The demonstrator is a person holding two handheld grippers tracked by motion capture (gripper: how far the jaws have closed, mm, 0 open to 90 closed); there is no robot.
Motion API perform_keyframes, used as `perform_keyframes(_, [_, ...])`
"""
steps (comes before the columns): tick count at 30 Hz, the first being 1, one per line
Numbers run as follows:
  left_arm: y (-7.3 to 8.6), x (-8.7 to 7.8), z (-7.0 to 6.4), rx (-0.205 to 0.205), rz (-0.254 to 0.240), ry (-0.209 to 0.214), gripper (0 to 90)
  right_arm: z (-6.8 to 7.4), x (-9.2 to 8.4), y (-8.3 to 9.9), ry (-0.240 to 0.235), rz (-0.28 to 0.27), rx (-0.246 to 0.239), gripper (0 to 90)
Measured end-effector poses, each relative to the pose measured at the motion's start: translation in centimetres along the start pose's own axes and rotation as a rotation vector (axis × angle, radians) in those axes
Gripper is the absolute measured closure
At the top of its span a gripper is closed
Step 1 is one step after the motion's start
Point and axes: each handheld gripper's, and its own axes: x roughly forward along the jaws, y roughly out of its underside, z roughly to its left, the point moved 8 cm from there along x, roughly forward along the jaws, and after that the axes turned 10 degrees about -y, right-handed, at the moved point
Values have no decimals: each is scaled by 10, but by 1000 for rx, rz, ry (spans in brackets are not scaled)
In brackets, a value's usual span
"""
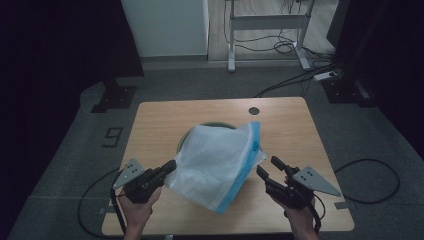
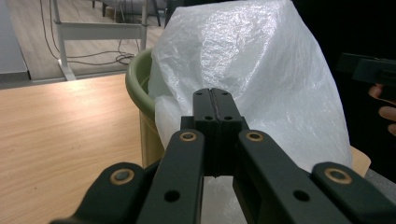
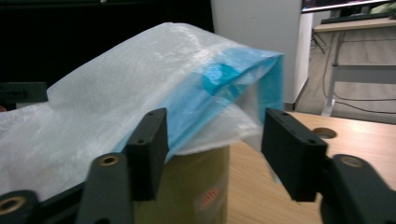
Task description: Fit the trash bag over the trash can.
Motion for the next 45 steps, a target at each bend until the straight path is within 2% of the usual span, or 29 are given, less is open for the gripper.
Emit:
perform_keyframes(2, [2, 0, 0, 1, 4, -1, 899, 3, 13, -1, -22, 8, 25, 320])
perform_keyframes(7, [6, -1, 1, -6, 5, 0, 900, 4, 27, -2, -36, 20, 51, 294])
perform_keyframes(13, [9, -1, 1, -9, 7, 3, 899, 8, 42, -2, -36, 46, 33, 300])
perform_keyframes(14, [10, -1, 1, -11, 5, 4, 899, 8, 45, -1, -32, 53, 31, 371])
perform_keyframes(16, [10, -1, 1, -12, 7, 5, 900, 9, 46, 0, -36, 55, 28, 405])
perform_keyframes(23, [8, -3, 2, -10, 2, 7, 899, 14, 53, 5, -48, 90, -3, 731])
perform_keyframes(27, [7, -5, -1, 2, -1, 8, 897, 18, 53, 5, -60, 86, -33, 853])
perform_keyframes(31, [-4, -11, -10, 31, -27, 16, 768, 24, 49, 4, -63, 81, -80, 884])
perform_keyframes(35, [-16, -12, -21, 66, -36, 16, 680, 25, 46, 2, -68, 76, -83, 887])
perform_keyframes(36, [-19, -10, -23, 73, -37, 14, 630, 25, 44, 2, -71, 74, -82, 887])
perform_keyframes(38, [-23, -7, -27, 84, -37, 9, 615, 26, 43, 2, -71, 73, -82, 888])
perform_keyframes(42, [-31, -2, -35, 107, -38, -14, 479, 28, 42, 2, -81, 74, -96, 889])
perform_keyframes(45, [-37, 2, -42, 125, -35, -9, 433, 30, 41, 3, -89, 74, -94, 889])
